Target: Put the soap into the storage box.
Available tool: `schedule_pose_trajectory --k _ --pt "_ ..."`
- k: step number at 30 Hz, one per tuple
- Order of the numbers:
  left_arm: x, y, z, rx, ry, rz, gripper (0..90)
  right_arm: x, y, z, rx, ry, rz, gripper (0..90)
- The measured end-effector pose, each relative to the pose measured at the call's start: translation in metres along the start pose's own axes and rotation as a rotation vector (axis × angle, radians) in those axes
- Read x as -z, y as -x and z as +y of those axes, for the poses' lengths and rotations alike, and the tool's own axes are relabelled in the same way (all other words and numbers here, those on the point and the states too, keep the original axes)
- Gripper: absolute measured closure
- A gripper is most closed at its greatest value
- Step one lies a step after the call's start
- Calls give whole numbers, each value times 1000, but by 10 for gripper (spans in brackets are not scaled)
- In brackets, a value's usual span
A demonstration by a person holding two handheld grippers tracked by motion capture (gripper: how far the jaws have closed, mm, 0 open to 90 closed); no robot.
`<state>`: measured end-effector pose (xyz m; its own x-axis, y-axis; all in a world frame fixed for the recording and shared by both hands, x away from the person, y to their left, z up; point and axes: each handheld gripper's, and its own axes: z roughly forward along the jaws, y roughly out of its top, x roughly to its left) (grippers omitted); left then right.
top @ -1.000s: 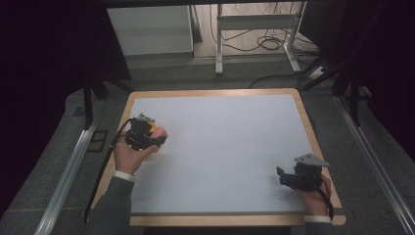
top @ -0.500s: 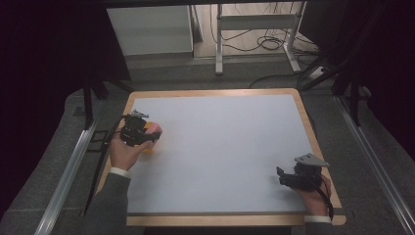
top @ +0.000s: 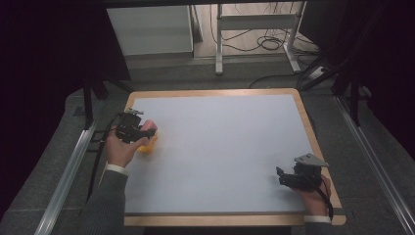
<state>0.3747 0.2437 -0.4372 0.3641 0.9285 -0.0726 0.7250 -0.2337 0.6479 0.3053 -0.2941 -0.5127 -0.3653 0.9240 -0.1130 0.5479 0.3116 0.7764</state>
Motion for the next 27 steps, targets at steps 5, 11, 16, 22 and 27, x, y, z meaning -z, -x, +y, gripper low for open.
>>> schedule_pose_trajectory --k 5,11,16,22,27 --pt "-3 -7 -1 19 -3 14 601 0 0 0 0 0 0 84" --pt "-10 -15 -3 37 -19 30 601 -1 0 -1 1 -5 -1 85" --pt "-18 -20 -5 53 -34 34 601 -1 0 -1 2 -5 -1 84" --pt "-28 -27 -9 77 -63 29 601 -1 0 -1 5 -6 -1 84" --pt "-36 -29 -9 89 -74 29 601 -2 0 -2 2 -11 -2 84"
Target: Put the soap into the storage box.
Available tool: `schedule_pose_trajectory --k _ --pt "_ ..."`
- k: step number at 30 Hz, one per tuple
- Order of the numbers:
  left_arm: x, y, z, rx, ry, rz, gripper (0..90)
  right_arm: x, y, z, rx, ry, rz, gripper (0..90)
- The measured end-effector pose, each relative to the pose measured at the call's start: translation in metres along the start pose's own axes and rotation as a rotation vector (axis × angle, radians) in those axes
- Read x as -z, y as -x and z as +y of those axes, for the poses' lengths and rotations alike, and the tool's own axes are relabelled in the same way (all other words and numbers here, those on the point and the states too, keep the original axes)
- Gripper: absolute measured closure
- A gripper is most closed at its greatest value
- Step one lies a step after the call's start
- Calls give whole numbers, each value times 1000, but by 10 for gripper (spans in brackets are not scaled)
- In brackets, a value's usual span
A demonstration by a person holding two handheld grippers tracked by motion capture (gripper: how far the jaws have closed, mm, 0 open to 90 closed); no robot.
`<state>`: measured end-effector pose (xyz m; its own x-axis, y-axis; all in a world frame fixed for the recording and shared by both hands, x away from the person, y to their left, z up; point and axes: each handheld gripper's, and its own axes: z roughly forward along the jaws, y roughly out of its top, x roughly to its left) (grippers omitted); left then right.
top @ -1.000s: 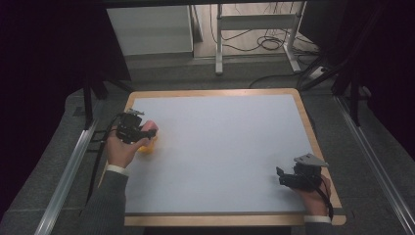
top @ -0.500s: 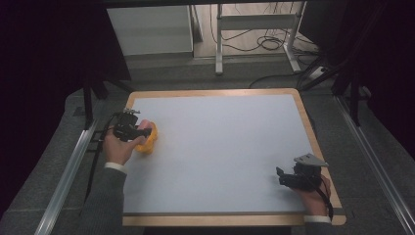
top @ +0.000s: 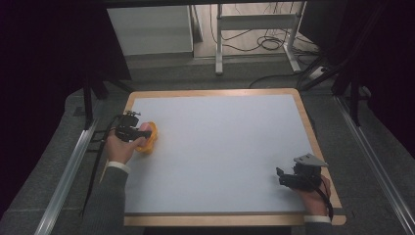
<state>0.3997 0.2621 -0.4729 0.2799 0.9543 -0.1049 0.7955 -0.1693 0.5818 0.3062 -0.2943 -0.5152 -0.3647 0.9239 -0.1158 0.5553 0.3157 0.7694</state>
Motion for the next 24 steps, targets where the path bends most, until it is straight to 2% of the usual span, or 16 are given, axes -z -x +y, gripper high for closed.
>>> schedule_pose_trajectory --k 7,10,11,12,14,15,18,20,24 --pt "-11 -3 -2 -2 -31 1 600 0 0 0 -1 0 -2 84" --pt "-12 -3 -3 -1 -25 -8 598 0 0 0 -2 -2 -1 84" --pt "-11 -3 -3 -1 -14 -15 561 0 0 0 -2 -2 -2 84" --pt "-9 -3 -3 5 4 -14 561 0 0 0 -2 -2 -2 84" --pt "-4 -3 -2 8 39 -15 408 0 0 0 -3 -2 -3 84" --pt "-1 -2 -3 -7 60 -22 344 0 0 0 -2 -2 -3 84" --pt "8 1 -4 -45 81 14 231 0 0 0 -3 -1 -3 84" --pt "13 2 -6 -60 93 21 205 0 0 0 -2 -2 -3 84" --pt "20 6 -6 -72 108 -23 180 -2 -1 -1 1 -9 -3 84"
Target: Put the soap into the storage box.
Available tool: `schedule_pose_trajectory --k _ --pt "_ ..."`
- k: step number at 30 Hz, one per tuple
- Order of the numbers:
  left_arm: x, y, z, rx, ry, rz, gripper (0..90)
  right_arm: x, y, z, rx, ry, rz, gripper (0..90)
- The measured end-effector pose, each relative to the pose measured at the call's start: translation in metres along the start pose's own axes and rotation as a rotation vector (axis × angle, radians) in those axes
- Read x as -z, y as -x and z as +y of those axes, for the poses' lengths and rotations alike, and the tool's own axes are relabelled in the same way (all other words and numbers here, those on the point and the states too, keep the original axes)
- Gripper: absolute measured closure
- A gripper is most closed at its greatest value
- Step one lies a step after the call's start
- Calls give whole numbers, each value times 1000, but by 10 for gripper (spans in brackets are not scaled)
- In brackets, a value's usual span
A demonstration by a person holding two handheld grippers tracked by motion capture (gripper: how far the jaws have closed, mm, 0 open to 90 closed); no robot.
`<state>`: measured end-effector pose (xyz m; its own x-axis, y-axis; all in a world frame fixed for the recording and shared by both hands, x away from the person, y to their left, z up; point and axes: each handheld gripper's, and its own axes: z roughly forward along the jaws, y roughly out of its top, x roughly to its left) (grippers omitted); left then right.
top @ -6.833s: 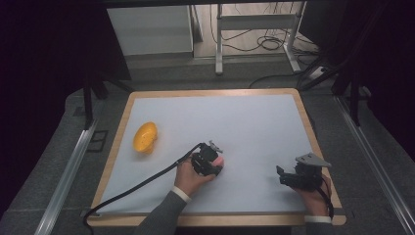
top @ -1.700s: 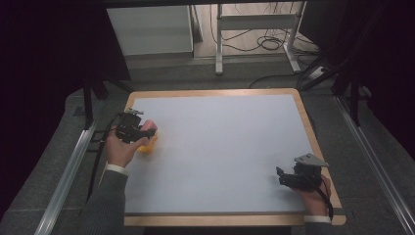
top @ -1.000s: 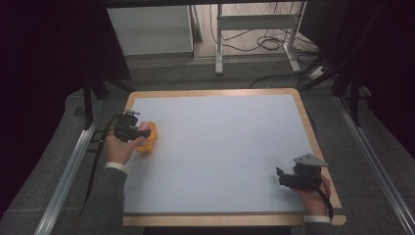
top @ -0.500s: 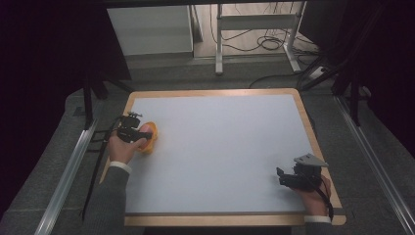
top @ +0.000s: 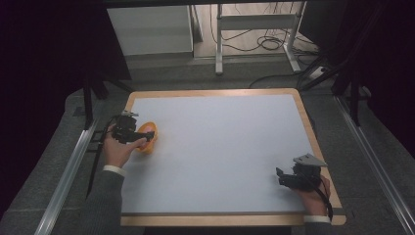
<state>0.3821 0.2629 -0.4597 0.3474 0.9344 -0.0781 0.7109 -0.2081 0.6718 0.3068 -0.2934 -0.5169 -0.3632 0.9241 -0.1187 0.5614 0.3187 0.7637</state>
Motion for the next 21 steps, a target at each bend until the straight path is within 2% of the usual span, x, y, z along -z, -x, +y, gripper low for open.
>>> schedule_pose_trajectory --k 6,12,15,21 --pt "14 16 -8 -73 49 -43 172 1 0 0 3 3 -1 84" --pt "27 33 -21 -125 75 -82 178 4 -1 2 3 16 -5 84" --pt "32 41 -31 -131 92 -121 178 6 -1 3 2 23 -5 84" --pt "27 55 -56 -137 77 -190 183 7 -1 4 0 26 -3 84"
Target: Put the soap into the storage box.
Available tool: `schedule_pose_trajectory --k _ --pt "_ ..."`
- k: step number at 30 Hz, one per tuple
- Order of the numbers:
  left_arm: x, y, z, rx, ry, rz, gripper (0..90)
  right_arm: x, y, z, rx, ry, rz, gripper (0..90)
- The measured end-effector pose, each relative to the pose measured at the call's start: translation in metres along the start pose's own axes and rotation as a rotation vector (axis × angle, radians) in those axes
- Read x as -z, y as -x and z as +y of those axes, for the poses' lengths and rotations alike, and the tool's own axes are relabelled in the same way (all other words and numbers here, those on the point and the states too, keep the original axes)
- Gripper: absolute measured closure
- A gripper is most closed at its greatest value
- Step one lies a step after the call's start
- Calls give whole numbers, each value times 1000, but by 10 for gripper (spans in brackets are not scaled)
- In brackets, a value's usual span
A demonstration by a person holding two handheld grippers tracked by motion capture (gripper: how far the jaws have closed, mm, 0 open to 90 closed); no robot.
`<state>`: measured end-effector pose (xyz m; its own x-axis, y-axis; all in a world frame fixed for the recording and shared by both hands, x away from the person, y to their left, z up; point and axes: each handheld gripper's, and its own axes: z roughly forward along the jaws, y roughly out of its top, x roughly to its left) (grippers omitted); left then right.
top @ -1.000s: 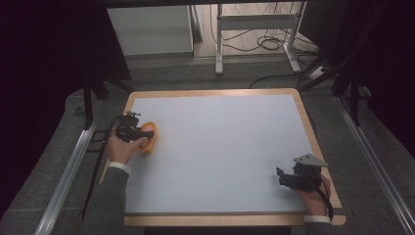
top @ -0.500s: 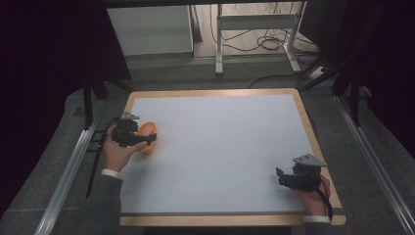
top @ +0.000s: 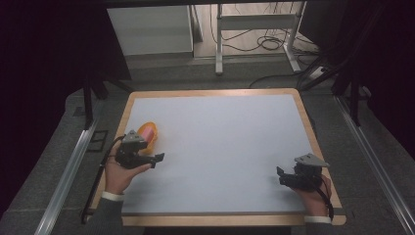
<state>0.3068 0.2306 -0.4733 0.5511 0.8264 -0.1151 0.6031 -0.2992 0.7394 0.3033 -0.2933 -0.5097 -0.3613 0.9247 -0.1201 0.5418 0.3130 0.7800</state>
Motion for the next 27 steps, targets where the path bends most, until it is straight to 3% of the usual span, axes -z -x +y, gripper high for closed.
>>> schedule_pose_trajectory --k 5,17,21,27 --pt "-7 8 -17 11 -10 -52 176 0 0 0 0 0 1 85" --pt "-24 20 -44 9 -69 -68 167 0 -2 1 14 7 3 87" --pt "-21 18 -46 31 -40 -66 168 1 -4 1 22 17 8 87" --pt "-14 15 -45 32 -18 -61 169 2 -2 3 14 26 6 88"
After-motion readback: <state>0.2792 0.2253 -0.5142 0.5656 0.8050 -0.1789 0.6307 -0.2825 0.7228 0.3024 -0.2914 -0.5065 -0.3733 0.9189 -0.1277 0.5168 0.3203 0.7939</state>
